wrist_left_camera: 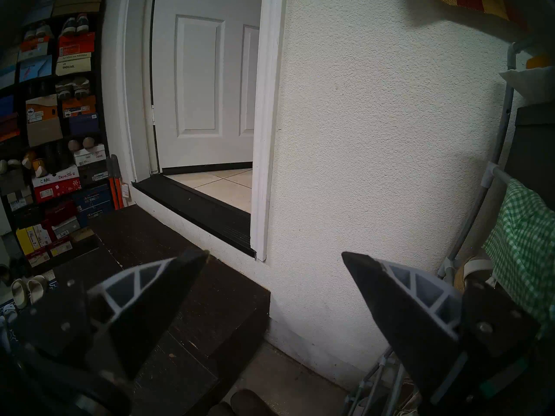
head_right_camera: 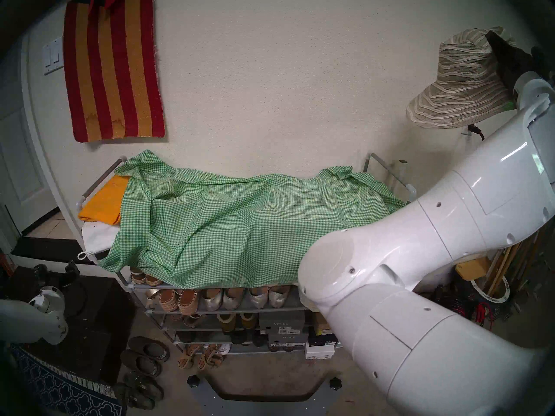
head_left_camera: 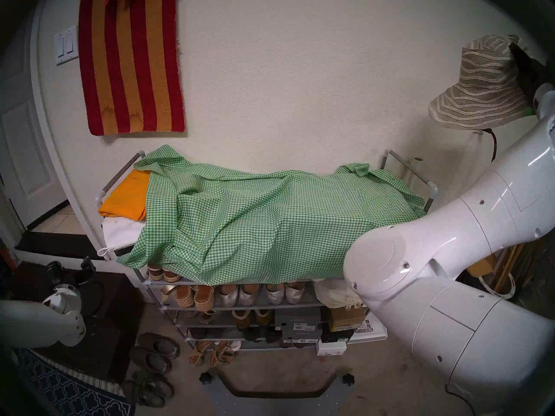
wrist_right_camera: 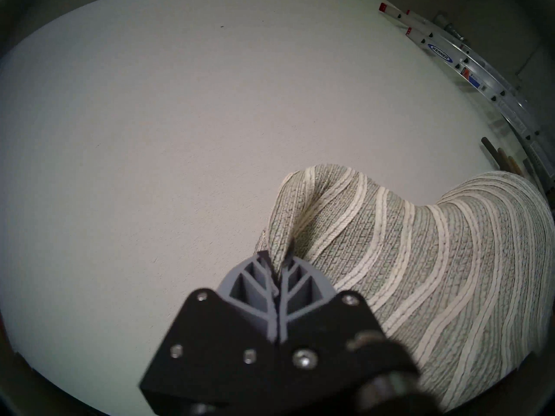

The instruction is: Lift the object off the cloth, cover the shoe rack with the cloth, put the object back

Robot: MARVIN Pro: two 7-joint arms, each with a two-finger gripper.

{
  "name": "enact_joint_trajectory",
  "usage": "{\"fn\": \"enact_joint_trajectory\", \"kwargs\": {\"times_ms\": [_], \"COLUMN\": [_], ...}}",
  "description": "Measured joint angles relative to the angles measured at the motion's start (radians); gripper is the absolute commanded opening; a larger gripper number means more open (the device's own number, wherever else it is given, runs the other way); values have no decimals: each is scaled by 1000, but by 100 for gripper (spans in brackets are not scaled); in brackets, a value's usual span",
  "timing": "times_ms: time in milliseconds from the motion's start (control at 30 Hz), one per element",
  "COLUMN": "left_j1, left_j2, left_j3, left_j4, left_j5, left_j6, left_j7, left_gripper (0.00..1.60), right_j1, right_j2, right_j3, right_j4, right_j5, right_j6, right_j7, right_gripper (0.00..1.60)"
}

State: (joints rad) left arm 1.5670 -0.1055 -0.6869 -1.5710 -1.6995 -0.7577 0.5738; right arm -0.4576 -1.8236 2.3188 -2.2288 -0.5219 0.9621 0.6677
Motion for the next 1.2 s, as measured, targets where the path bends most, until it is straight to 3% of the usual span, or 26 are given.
{"fn": "enact_joint_trajectory", "kwargs": {"times_ms": [167, 400, 667, 967, 1200], "left_j1": [0, 0, 0, 0, 0], "left_j2": [0, 0, 0, 0, 0], "left_j3": [0, 0, 0, 0, 0], "left_j4": [0, 0, 0, 0, 0], "left_j5": [0, 0, 0, 0, 0], "left_j6": [1, 1, 1, 1, 1], "left_j7": [1, 1, 1, 1, 1], "left_gripper": [160, 160, 160, 160, 160], "right_j1": [-2, -81, -140, -143, -165], "right_j2": [41, 125, 209, 302, 381], "right_j3": [16, 9, 20, 57, 106], "right_j4": [20, 47, 76, 72, 80], "right_j5": [-16, -103, -222, -308, -341], "right_j6": [0, -2, -91, -182, -217], "right_j7": [31, 141, 248, 375, 419], "right_gripper": [0, 0, 0, 0, 0]}}
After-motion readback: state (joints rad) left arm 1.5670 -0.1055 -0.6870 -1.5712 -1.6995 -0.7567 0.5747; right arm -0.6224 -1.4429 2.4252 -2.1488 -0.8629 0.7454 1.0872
